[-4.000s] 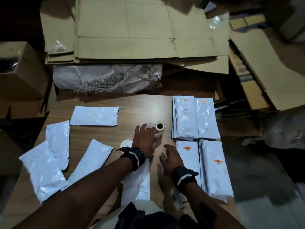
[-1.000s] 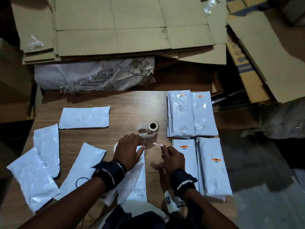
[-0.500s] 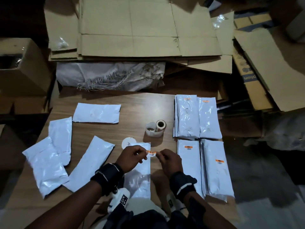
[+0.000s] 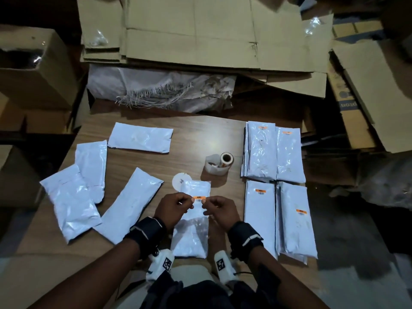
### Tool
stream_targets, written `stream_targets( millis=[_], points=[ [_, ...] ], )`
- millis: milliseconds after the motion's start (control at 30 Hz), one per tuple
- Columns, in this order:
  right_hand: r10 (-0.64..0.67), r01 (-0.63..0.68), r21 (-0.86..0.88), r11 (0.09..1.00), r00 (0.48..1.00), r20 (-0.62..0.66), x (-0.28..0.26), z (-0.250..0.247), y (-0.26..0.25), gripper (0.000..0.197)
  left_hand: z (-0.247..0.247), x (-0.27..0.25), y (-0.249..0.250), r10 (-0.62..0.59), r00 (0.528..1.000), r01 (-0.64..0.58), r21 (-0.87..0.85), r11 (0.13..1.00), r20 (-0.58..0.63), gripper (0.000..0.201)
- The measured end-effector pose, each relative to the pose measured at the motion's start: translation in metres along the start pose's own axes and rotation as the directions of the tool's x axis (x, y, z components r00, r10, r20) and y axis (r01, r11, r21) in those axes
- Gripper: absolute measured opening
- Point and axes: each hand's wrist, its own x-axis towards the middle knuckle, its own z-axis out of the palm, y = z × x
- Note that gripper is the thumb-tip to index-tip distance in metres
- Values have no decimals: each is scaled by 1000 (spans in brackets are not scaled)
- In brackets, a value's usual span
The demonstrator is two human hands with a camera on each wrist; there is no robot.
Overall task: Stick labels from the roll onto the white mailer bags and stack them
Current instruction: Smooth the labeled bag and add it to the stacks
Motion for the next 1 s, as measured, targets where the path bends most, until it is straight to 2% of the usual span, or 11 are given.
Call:
stream_targets(
  millis=[100, 167, 333, 433, 567, 833, 1000],
  points=[
    [40, -40, 8, 999, 999, -2, 3, 8, 6, 5, -4, -2, -4, -6, 1000, 6, 22, 1000, 5, 11],
    [57, -57, 18, 998, 998, -12, 5, 13, 7, 4, -7, -2, -8, -3, 1000, 4, 99, 995, -8, 13],
    [102, -99, 38, 994, 991, -85, 7, 23, 5, 14, -10, 4, -13, -79, 995, 89, 188, 978, -60, 18],
    [56, -77, -121, 990, 984, -167, 16, 29, 10, 18, -8, 12, -9, -98, 993, 112, 261, 959, -68, 19],
    [18, -98, -357, 929, 975, -221, 27, 31, 8, 28, -4, 29, -5, -137, 988, 151, 306, 940, -66, 23],
    [47, -188, -492, 850, 957, -286, 44, 35, -9, 28, 5, 53, -10, -66, 993, 102, 460, 882, -95, 20],
    [80, -224, -489, 843, 951, -300, 47, 36, -5, 29, 6, 58, -14, -81, 991, 123, 458, 881, -110, 21]
  ],
)
